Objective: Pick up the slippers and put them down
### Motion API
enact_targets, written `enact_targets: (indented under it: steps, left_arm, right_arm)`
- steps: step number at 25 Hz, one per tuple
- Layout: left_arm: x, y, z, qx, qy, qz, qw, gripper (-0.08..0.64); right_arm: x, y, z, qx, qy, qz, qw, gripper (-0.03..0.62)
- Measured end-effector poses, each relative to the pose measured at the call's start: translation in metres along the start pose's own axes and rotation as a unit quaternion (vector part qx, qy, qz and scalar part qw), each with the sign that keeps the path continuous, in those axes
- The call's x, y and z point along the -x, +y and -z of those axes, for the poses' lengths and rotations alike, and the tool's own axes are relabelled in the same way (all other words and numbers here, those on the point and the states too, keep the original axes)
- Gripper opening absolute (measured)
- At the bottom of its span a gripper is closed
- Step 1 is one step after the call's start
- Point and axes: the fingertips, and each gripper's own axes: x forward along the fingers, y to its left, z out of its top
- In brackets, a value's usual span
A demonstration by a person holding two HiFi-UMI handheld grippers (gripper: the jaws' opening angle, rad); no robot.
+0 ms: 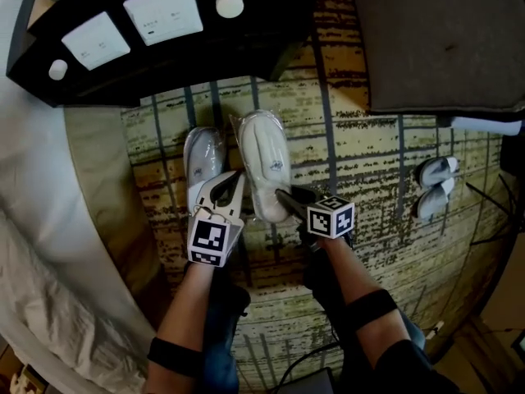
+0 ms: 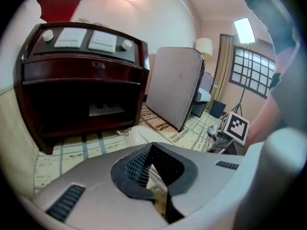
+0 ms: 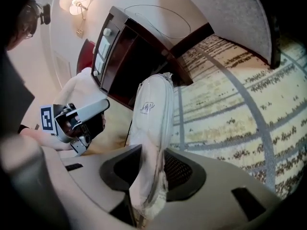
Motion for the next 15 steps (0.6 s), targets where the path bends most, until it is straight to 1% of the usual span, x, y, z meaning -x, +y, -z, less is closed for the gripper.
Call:
enact_targets:
  steps: [5, 10, 15]
  left_arm:
    - [0.002, 0.036, -0.015, -0.002, -0.018, -0.03, 0.9994, 0.004]
    - [-0.001, 0.065, -0.025, -0.011, -0.03, -0.046, 0.9984, 0.004]
    - [-0.011, 0.09, -0.034, -0.019, -0.04, -0.059, 0.9973, 0.004]
  right_arm:
    - [-0.026, 0.014, -0.062, 0.027, -0.028, -0.002, 0.999, 0.15]
    - [-0.059, 0.021, -0.125, 0.046, -0.058, 0.001, 0.997, 0.15]
    - [-0.085, 0.024, -0.178, 0.044, -0.088, 0.01, 0.995, 0.152]
